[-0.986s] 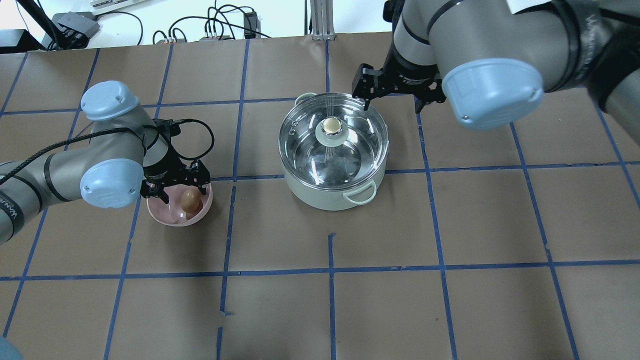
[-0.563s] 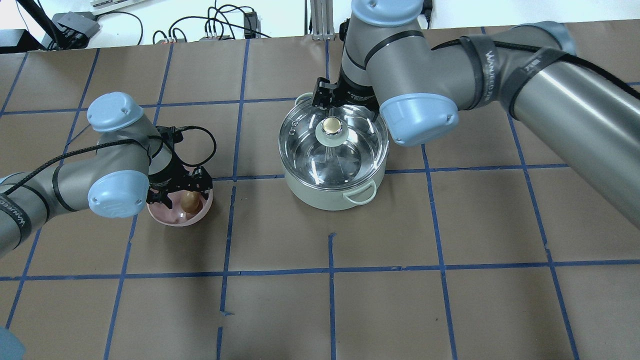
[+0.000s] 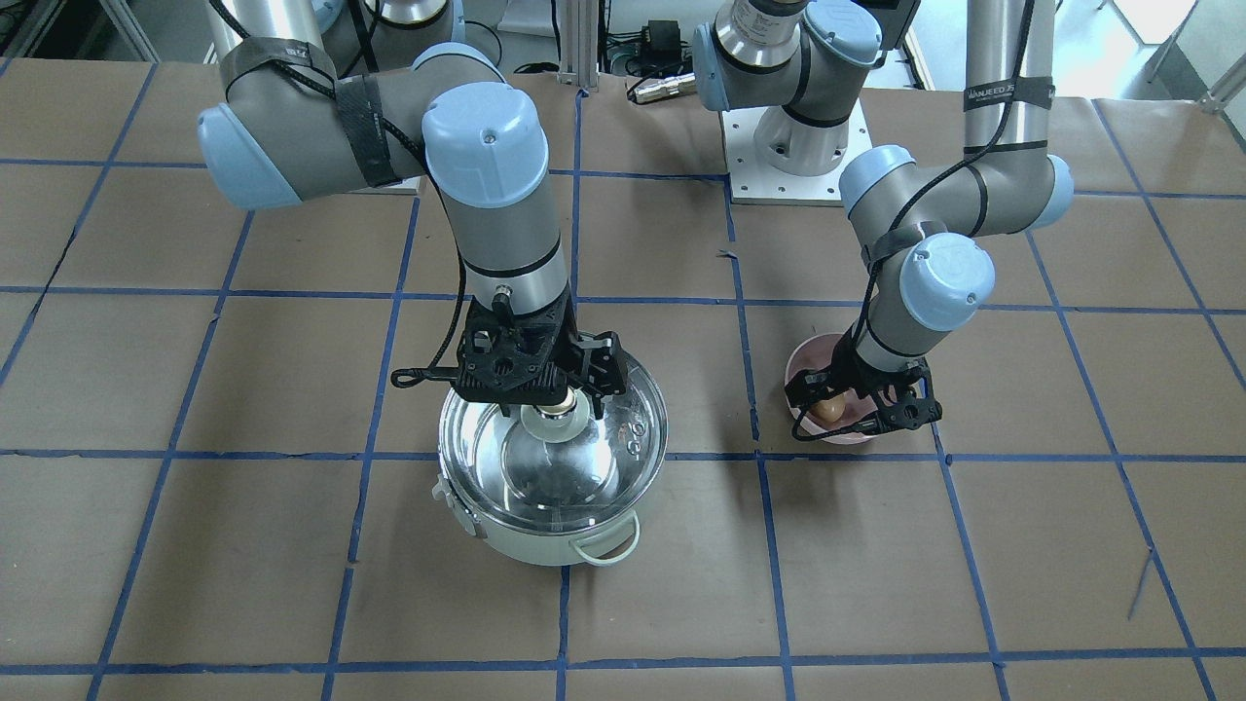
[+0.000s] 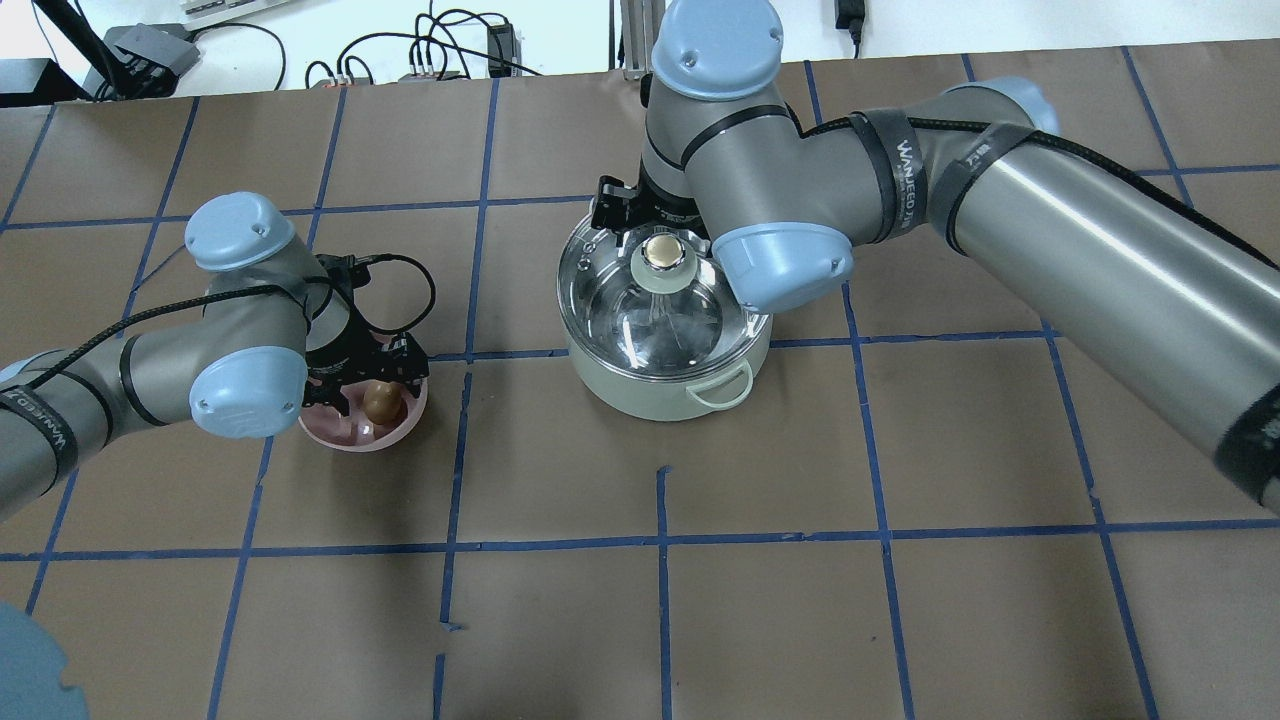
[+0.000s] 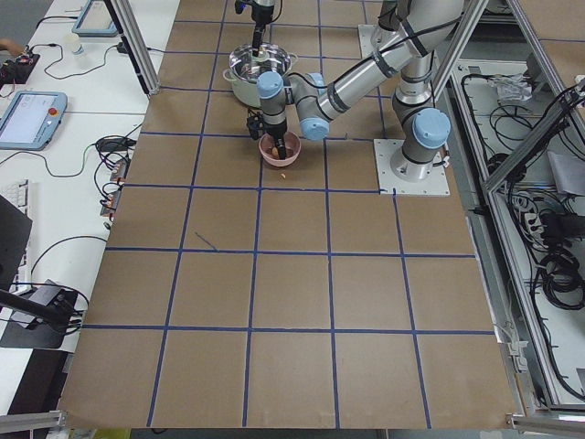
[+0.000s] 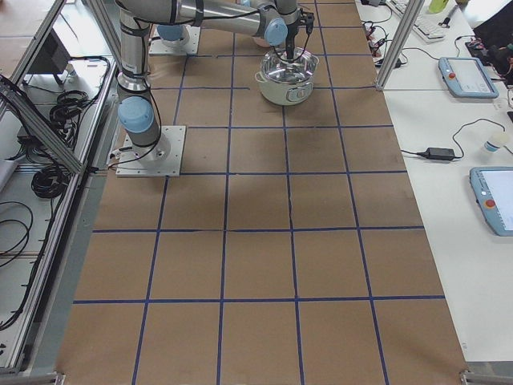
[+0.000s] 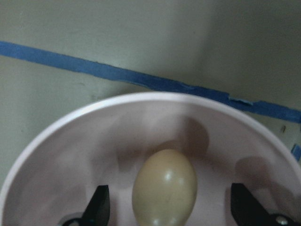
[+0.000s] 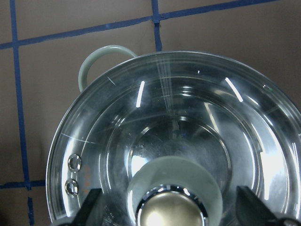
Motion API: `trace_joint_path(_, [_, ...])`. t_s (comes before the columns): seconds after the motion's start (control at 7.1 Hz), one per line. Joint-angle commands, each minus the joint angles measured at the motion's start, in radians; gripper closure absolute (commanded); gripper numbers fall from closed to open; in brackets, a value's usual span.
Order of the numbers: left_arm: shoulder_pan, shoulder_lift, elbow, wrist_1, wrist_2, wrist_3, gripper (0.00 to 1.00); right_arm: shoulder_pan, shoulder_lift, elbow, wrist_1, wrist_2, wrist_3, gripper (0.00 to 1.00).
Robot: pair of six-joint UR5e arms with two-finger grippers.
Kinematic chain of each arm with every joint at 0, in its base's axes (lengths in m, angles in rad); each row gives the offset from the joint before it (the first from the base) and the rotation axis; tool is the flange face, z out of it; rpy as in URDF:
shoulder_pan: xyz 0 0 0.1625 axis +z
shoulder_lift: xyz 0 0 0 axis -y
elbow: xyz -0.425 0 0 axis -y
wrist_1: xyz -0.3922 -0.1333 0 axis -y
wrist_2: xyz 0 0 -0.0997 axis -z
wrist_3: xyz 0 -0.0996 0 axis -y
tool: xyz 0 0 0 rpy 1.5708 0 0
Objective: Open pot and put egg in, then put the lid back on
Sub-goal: 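Grasp the glass lid knob with the right gripper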
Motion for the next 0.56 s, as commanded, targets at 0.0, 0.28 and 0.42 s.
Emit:
trace_joint_path(0.0, [0.002, -0.004, 0.007, 0.002, 0.000, 0.012, 0.09, 0.008, 0.001, 0.001, 0.000, -0.002, 0.003, 0.04])
trace_joint_path(0.28, [0.008, -0.004, 0.007, 0.019, 0.000, 0.015, 0.11, 0.008, 0.004, 0.007, 0.010, -0.005, -0.006, 0.41])
trace_joint_path(0.42, [0.008, -0.004, 0.007, 0.033, 0.000, 0.020, 0.12, 0.007, 0.001, 0.002, 0.018, -0.014, -0.012, 0.55])
